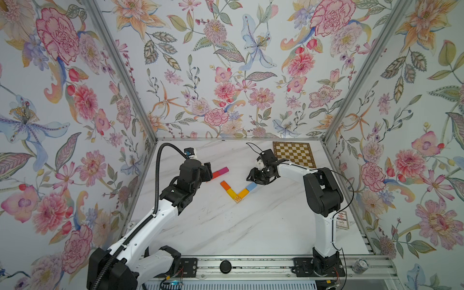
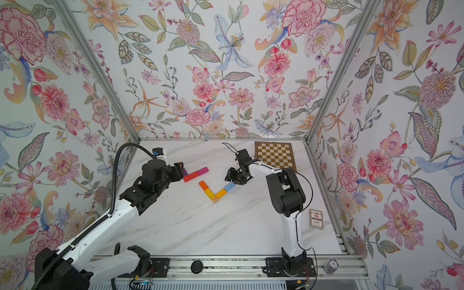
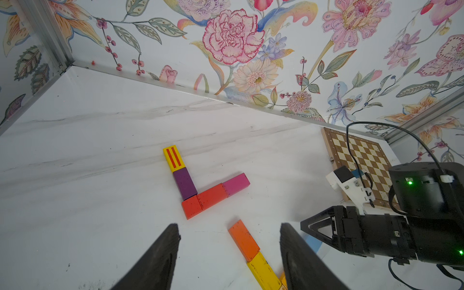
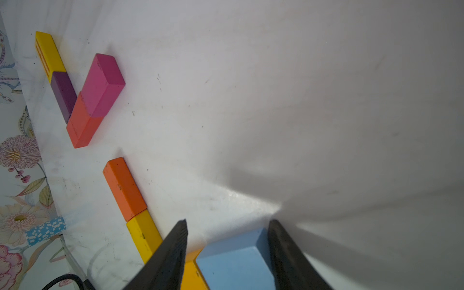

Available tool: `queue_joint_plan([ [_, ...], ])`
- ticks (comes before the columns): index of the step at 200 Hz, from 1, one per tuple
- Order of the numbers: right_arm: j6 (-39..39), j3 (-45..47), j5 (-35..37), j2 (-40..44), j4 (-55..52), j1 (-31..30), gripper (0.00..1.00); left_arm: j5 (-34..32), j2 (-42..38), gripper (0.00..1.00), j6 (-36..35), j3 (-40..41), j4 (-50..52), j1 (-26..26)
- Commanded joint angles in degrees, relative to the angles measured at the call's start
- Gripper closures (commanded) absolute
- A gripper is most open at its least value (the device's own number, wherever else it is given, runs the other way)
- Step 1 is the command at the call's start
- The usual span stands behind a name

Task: Assemble the letter v with building blocks
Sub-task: Assemble the building block at the center of the board.

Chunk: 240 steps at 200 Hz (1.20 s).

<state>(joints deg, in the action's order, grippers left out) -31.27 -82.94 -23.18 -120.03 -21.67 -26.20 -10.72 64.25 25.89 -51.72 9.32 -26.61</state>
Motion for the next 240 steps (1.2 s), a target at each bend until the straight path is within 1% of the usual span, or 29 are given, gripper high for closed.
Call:
queue_joint_plan([
  [1,0.42,-0.98,0.15,-1.97,-1.97,-0.35,0.48,0.70,0.09,0.34,0.42,1.10,-0.12,0.72],
  [91,0.33,-0.91,0.24,-2.32,-2.07,-0.35,0.52,0.58,-0.12,0.34,0.51,1.45,-0.05,0.64],
  [240,0.15,-0.91,0.40,-2.54,-2.05,-0.35,0.54,0.57,-0.37,0.34,0.53,1.63,-0.01,0.77],
])
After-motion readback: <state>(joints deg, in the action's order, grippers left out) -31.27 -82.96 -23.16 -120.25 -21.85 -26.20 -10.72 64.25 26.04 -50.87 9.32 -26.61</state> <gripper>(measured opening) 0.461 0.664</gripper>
